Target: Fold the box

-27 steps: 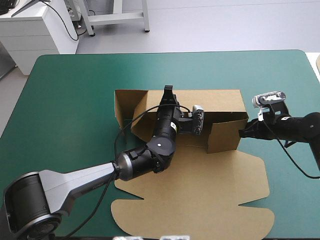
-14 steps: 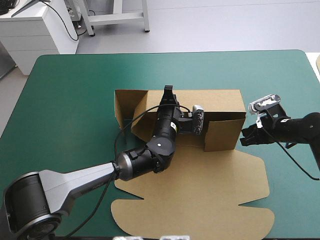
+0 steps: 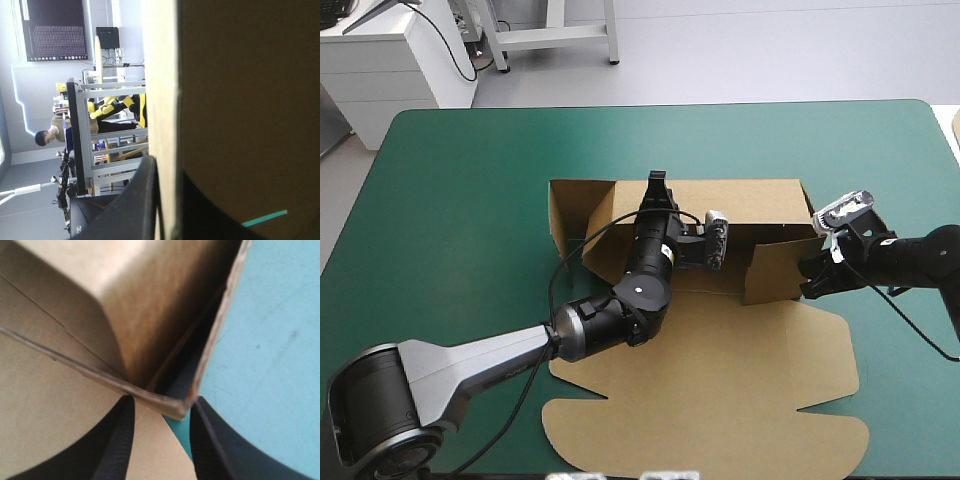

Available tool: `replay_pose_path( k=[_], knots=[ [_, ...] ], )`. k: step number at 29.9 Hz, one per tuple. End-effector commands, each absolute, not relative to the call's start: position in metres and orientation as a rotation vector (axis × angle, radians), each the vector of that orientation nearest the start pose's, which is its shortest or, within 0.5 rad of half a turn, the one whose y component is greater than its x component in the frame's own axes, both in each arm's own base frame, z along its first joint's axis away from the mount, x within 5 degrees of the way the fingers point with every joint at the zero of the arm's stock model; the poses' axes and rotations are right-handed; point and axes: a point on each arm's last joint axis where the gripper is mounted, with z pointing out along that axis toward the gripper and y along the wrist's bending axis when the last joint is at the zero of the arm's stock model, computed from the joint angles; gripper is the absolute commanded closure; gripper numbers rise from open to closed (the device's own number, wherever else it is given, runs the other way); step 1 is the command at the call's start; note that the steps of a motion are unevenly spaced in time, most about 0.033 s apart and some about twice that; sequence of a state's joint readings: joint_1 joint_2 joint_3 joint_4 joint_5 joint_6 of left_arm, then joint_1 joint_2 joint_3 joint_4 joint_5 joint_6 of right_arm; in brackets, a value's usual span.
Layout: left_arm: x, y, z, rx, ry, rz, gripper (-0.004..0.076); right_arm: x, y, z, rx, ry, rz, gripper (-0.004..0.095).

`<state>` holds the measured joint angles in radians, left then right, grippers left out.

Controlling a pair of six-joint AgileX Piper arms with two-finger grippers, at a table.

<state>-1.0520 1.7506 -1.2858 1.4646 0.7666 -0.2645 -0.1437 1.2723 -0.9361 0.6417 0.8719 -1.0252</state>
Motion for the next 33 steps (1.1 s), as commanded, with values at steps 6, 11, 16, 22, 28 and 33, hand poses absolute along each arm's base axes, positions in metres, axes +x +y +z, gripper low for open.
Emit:
replay_pose_path(
  k=[6, 11, 16, 22, 28, 33],
  knots=[
    [0.238, -0.312, 0.300, 1.524, 1.292, 0.715, 0.0731, 0.257, 0.014, 0.326, -0.607, 2.093, 0.361, 0.0454],
    [0.238, -0.312, 0.300, 1.524, 1.292, 0.715, 0.0731, 0.260, 0.013, 0.324, -0.596, 2.092, 0.357, 0.0456],
    [0.238, -0.312, 0.300, 1.525, 1.291, 0.716, 0.0731, 0.272, 0.014, 0.307, -0.596, 2.152, 0.423, 0.0474],
    [0.238, -0.312, 0.300, 1.524, 1.292, 0.718, 0.0731, 0.279, 0.014, 0.295, -0.566, 2.195, 0.488, 0.0857],
    [0.238, -0.312, 0.300, 1.522, 1.295, 0.723, 0.0731, 0.279, 0.013, 0.294, -0.579, 2.203, 0.473, 0.0907],
    [0.238, -0.312, 0.300, 1.520, 1.307, 0.715, 0.0731, 0.278, 0.022, 0.293, -0.596, 2.216, 0.482, 0.0905]
  ],
)
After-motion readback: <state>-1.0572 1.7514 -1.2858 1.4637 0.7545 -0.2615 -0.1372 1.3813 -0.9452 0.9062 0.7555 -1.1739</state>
